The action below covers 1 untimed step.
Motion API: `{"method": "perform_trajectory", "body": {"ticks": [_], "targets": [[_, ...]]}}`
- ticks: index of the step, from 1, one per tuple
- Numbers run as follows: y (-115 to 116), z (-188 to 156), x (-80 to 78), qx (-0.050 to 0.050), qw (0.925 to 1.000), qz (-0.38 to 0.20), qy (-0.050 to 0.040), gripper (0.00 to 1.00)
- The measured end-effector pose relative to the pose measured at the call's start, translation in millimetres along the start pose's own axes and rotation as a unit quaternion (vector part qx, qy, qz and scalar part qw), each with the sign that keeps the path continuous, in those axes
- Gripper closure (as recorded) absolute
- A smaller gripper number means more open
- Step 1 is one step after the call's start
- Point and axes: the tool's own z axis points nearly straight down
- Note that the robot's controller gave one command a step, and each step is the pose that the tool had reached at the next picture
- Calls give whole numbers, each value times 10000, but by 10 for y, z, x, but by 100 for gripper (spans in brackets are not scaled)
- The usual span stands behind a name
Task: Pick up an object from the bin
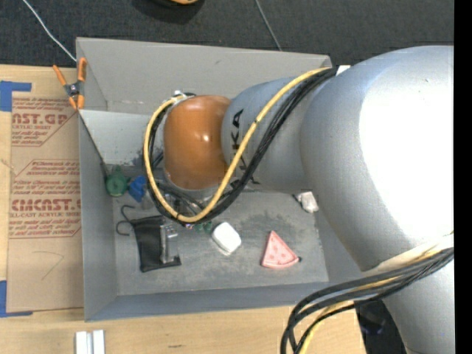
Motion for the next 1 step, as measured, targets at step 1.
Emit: {"method": "perform_trajectory", "body": {"ticks": [1], "targets": [[-74,150,-84,-22,9886,-1503,-9,100]]}}
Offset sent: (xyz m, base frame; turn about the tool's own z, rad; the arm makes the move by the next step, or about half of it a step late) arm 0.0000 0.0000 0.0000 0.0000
